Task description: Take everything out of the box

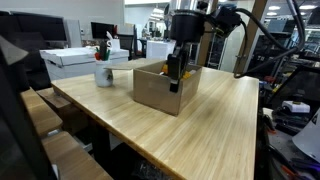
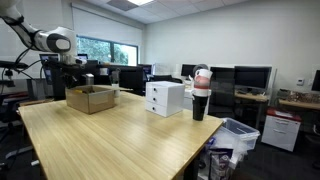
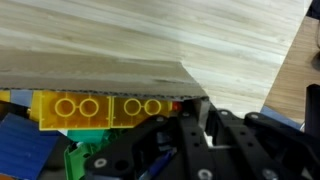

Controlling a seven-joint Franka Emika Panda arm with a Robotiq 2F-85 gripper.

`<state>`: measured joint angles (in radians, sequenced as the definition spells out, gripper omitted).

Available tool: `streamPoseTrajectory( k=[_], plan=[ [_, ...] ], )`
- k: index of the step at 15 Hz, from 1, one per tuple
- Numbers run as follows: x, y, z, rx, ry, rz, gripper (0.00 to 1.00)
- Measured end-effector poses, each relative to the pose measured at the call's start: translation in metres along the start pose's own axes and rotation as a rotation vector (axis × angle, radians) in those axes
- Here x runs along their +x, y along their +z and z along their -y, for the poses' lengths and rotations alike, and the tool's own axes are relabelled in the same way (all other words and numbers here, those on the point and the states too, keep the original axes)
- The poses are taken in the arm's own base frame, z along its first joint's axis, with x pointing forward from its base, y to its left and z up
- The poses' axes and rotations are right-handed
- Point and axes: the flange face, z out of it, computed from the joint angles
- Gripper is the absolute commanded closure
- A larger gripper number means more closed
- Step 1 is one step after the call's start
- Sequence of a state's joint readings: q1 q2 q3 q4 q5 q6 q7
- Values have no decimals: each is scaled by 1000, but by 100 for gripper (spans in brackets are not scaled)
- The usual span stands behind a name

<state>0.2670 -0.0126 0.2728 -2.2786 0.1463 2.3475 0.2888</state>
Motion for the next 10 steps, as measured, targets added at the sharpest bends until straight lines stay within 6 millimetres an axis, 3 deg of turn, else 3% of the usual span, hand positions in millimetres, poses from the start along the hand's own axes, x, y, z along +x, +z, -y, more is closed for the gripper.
streamPoseTrajectory(
  k=[10],
  plan=[
    [8, -19, -15, 69, 102, -30, 93]
  ],
)
